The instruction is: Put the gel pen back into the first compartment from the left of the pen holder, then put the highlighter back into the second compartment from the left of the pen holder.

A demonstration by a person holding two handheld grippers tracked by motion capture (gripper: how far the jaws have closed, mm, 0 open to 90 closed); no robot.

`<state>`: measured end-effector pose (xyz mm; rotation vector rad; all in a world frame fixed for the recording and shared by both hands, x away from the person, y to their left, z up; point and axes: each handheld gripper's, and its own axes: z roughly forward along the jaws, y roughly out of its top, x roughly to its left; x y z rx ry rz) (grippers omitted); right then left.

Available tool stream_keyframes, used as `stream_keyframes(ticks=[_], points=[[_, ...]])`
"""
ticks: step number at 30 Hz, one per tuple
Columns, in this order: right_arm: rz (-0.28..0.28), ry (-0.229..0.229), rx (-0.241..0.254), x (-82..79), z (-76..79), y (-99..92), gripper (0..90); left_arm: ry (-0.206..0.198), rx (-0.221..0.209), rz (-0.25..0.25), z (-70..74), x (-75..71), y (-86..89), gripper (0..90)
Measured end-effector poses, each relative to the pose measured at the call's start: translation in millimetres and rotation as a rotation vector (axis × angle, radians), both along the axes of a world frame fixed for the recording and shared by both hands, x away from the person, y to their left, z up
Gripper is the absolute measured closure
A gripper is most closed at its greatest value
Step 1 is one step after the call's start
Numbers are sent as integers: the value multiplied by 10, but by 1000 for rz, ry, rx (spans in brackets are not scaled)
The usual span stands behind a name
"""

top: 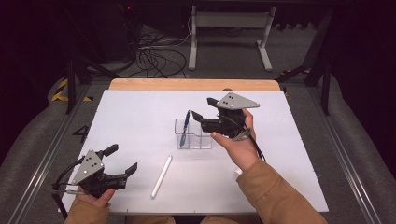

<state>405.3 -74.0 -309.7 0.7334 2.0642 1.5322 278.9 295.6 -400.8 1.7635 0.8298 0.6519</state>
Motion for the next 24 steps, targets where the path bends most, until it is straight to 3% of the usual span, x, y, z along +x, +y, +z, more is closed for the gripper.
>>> stream_keyframes(ticks=[7,14,17,21,24], points=[[-11,-21,-19,-94,26,-240,275,27,7,8,23,35,-52,102],[-36,-23,-14,-171,9,-497,267,52,50,-19,73,91,-122,101],[-48,-31,-20,-210,-13,-582,266,83,56,-16,85,116,-160,101],[-71,-26,-29,-257,-68,-694,266,131,113,-4,115,164,-195,125],[-80,-28,-28,-285,-101,-758,265,156,120,-7,124,194,-226,128]])
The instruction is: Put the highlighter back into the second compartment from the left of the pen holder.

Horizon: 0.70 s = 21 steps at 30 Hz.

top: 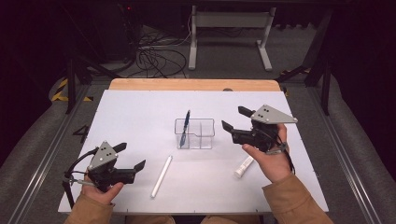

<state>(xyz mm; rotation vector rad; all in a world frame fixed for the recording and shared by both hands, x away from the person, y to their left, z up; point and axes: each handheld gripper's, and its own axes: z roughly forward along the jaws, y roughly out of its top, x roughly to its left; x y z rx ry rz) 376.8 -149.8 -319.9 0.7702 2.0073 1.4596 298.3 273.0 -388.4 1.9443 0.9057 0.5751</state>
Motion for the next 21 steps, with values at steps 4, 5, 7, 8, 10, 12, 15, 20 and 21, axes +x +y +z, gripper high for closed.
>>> stream_keyframes(ticks=[4,5,7,8,10,12,15,20,21], points=[[-14,-6,15,-38,-55,-106,258,27,13,-12,21,44,-67,129],[-18,-7,16,-47,-69,-135,257,32,21,-14,31,54,-85,129],[-26,-4,29,-58,-101,-198,254,44,24,-21,47,72,-129,130],[-26,1,36,-62,-119,-227,251,51,29,-22,53,82,-144,131],[-33,5,40,-69,-156,-272,243,68,36,-23,59,107,-188,134],[-37,15,41,-77,-207,-320,240,73,40,-24,65,129,-224,134],[-45,25,42,-93,-284,-389,231,112,9,-37,74,159,-271,128],[-41,39,40,-137,-406,-525,213,115,29,-43,95,189,-333,128],[-40,42,38,-143,-422,-546,213,113,38,-42,99,191,-351,129]])
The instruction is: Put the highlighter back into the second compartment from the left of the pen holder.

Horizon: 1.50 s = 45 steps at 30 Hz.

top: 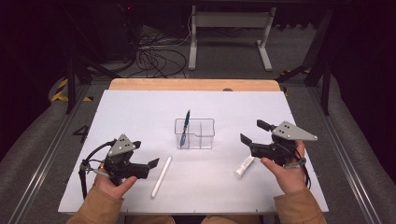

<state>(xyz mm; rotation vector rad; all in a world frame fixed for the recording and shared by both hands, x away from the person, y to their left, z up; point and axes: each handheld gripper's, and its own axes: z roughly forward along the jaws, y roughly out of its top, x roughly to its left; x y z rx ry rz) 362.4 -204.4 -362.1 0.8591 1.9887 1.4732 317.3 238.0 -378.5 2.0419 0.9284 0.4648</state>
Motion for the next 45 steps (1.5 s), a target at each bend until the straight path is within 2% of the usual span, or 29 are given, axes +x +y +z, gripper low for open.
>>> stream_keyframes(ticks=[3,8,12,15,16,17,23,31,37,45], points=[[-18,-4,-1,-31,-60,-69,213,0,25,-3,8,14,-48,130],[-31,-2,4,-50,-63,-123,213,14,56,-1,16,34,-110,138],[-32,-14,2,-57,-53,-129,213,39,48,0,1,51,-126,137],[-32,-12,0,-58,-58,-119,213,82,35,23,-3,75,-127,138],[-31,-9,0,-58,-60,-114,213,115,40,27,-3,87,-130,145],[-30,-10,-4,-58,-63,-108,213,129,44,30,-4,94,-133,159],[-26,-12,-7,-60,-66,-83,214,241,19,26,-7,144,-140,197],[-20,-16,-15,-67,-67,-71,214,339,94,36,-22,209,-201,245],[-19,-16,-20,-63,-76,-70,214,364,179,33,-53,249,-303,284],[-20,-19,-22,-65,-74,-68,214,415,230,27,-103,309,-393,338]])
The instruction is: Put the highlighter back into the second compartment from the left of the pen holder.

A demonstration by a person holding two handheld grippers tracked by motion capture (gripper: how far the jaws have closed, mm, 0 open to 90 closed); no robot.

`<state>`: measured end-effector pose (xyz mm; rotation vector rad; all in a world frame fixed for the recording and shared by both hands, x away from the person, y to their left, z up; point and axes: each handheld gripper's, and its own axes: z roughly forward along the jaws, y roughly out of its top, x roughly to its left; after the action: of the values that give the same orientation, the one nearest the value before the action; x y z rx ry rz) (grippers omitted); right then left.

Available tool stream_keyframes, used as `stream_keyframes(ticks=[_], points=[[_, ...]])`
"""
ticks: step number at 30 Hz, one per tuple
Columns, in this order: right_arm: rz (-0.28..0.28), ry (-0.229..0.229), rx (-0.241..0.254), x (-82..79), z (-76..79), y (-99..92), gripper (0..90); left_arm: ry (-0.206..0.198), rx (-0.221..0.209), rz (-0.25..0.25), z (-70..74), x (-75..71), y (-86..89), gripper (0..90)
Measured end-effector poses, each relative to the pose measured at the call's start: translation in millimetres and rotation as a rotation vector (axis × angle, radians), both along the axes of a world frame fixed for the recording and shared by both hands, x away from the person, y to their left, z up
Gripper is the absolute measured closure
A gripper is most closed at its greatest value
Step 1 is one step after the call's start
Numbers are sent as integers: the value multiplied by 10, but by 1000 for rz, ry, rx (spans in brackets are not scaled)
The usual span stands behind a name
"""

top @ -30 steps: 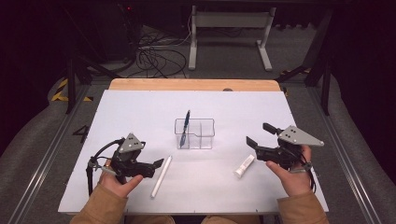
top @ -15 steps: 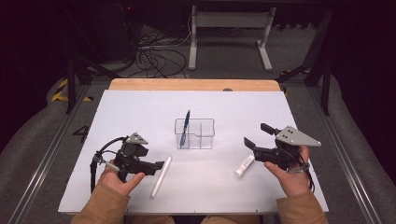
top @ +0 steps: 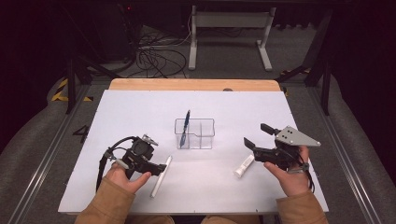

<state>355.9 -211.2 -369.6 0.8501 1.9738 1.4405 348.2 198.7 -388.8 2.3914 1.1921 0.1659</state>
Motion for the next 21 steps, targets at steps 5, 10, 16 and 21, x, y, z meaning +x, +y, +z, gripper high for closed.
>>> stream_keyframes(ticks=[5,10,16,21], points=[[-2,-2,1,-6,1,-3,214,39,2,-8,-51,37,-43,345],[-8,-4,-5,-12,2,-11,214,64,24,-8,-95,74,-72,380],[-9,-8,-9,-22,3,-14,214,123,37,-2,-172,115,-108,474],[-10,-8,-11,-20,1,-16,214,152,51,-3,-220,148,-144,513]])
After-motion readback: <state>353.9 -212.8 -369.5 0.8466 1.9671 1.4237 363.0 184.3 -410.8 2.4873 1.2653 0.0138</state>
